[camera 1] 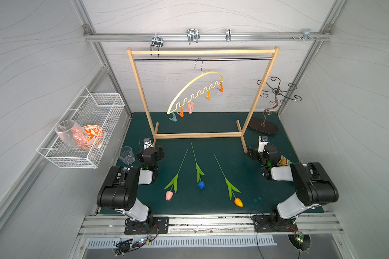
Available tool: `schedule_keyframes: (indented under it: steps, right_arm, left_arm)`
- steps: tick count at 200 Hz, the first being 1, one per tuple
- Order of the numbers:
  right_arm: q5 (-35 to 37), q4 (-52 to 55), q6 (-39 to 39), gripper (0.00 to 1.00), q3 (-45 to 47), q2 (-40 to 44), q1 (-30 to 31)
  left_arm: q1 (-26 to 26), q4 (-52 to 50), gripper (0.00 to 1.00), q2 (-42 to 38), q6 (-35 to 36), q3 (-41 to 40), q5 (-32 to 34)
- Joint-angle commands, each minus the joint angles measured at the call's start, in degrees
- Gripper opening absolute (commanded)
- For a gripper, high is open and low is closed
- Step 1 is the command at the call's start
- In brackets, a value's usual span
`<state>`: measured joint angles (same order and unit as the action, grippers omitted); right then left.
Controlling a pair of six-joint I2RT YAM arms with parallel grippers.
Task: Dry the flowers on a clothes hanger
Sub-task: Pick up the flower at the center of the board.
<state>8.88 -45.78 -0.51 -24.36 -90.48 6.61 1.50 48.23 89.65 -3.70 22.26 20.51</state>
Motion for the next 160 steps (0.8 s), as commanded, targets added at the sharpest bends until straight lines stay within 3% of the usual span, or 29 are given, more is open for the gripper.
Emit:
schedule_keyframes:
  steps: [1,66,79,86,100,112,128,138,160]
  right_arm:
    - [-0.4,0.3,-0.2,0.99,-0.7,0.8,-0.3]
    - [-0.6,-1.0,1.3,0.99,-0.2,1.3,0.5]
    - [-1.3,0.3,3.8,0.99,0.0,3.9,2.2]
    - [1.1,7.0,4.5,0.99,-1.4,7.3,4.0]
    - [6.1,24.7,1.3,0.99,-8.2,12.9,8.2]
    - [4.6,29.0,4.2,0.99,-9.9,15.3,12.1]
    - [11.0,32.5,4.8,0.99,-10.1,18.9,20.3]
    - [11.4,33.0,5.5,0.99,-9.7,21.3,24.8]
    - [1.8,34.8,6.4,0.99,-11.2,24.8,30.5]
  left_arm:
    - [-0.3,2.0,1.0,-0.6,-0.5,0.9,-0.4]
    - [-0.3,2.2,1.0,-0.8,-0.5,0.6,-0.5]
    - [-0.3,2.5,1.0,-2.0,0.3,0.4,-1.9]
    - [-0.3,0.8,1.0,-4.0,0.8,0.5,-2.0]
    - [0.0,-13.3,1.0,-12.3,-3.9,3.1,1.9]
    - [-0.1,-32.1,1.0,-19.4,-11.7,8.6,6.3]
    - [0.3,-38.5,1.0,-27.2,-9.1,10.5,-1.3]
    - [0.8,-40.3,1.0,-32.1,-11.6,9.5,-5.6]
    - [1.2,-45.1,1.0,-44.0,-22.1,7.2,-22.6]
